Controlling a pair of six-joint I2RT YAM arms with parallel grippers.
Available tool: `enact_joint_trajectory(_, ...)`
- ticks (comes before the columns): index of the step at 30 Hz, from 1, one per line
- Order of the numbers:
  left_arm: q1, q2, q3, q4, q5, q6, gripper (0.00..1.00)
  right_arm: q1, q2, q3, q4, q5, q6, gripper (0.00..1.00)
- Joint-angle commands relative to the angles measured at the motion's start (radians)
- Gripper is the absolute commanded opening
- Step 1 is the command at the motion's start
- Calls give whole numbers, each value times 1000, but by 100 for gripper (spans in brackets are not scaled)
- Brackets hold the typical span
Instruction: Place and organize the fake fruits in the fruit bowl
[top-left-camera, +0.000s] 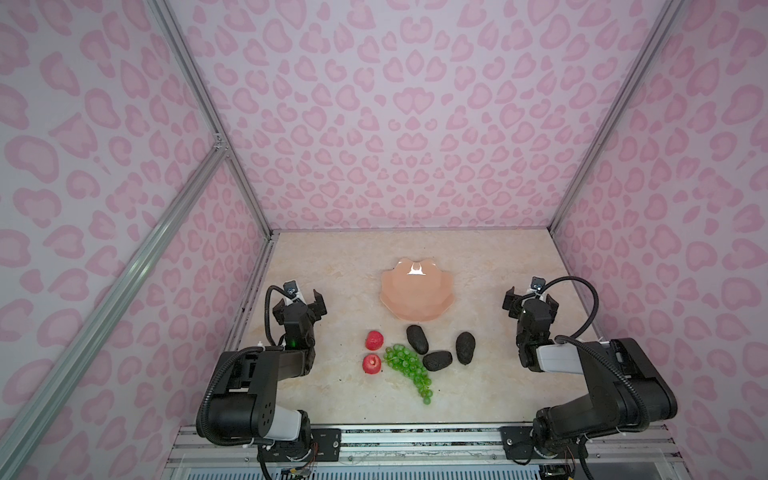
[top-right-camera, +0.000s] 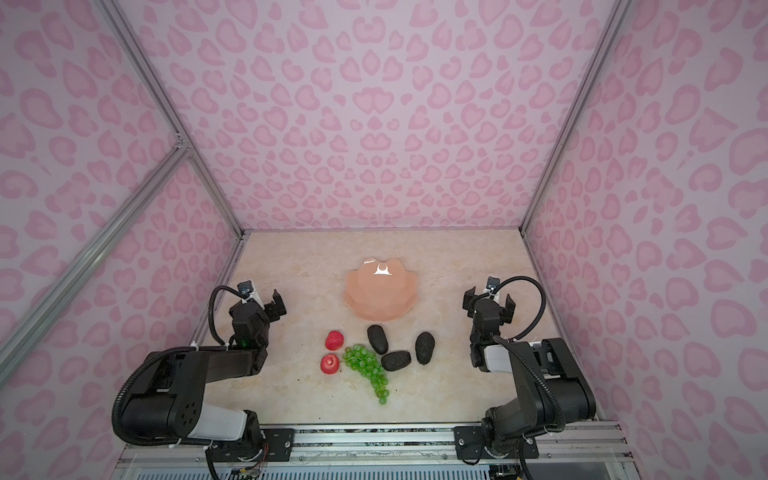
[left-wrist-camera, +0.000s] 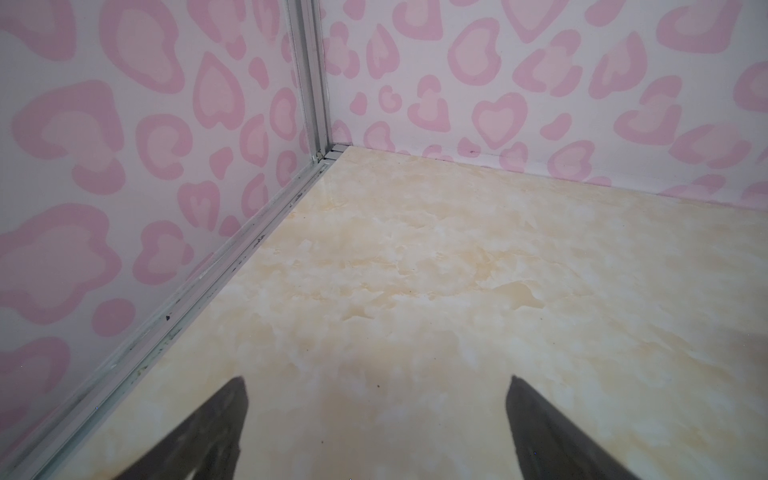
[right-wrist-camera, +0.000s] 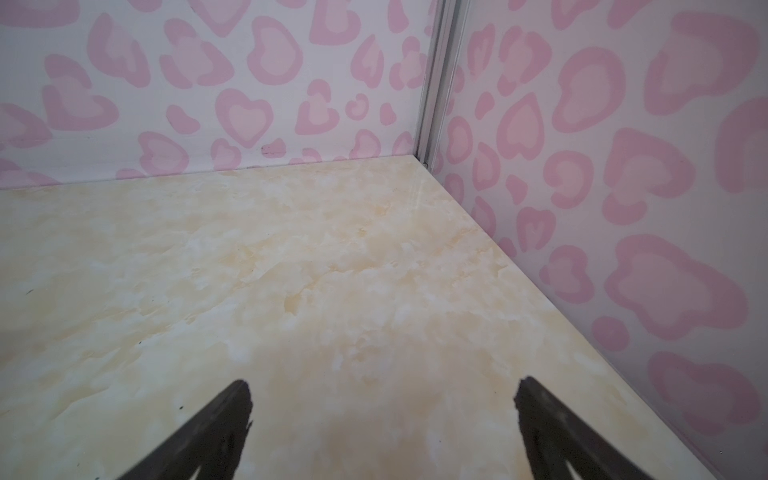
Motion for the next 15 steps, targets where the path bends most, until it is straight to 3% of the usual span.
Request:
enact_joint_trajectory(1, 0, -90, 184, -378, -49, -44, 97, 39, -43, 9, 3, 144, -45, 100)
enact_joint_trajectory(4, 0, -161, 261, -479, 10, -154, 97, 48, -169, 212, -460, 144, 26, 100)
enact_joint_trajectory(7, 1, -215, 269, -471, 87, -240, 98, 21, -197, 378, -746, 122, 295, 100)
enact_joint_trajectory(8, 0, -225, 279, -485, 107, -254, 98, -12, -190, 444, -857, -64, 269, 100)
enact_joint_trajectory(9, 0, -235, 284, -496, 122, -262, 98, -24, -183, 477, -927, -170, 271, 100)
enact_joint_trajectory(12, 0, -292, 277, -520, 157, -293, 100, 18, -208, 457, -980, -287, 301, 99)
enact_joint_trajectory(15, 0, -361, 250, -540, 171, -319, 100, 174, -237, 469, -1142, -178, 327, 97)
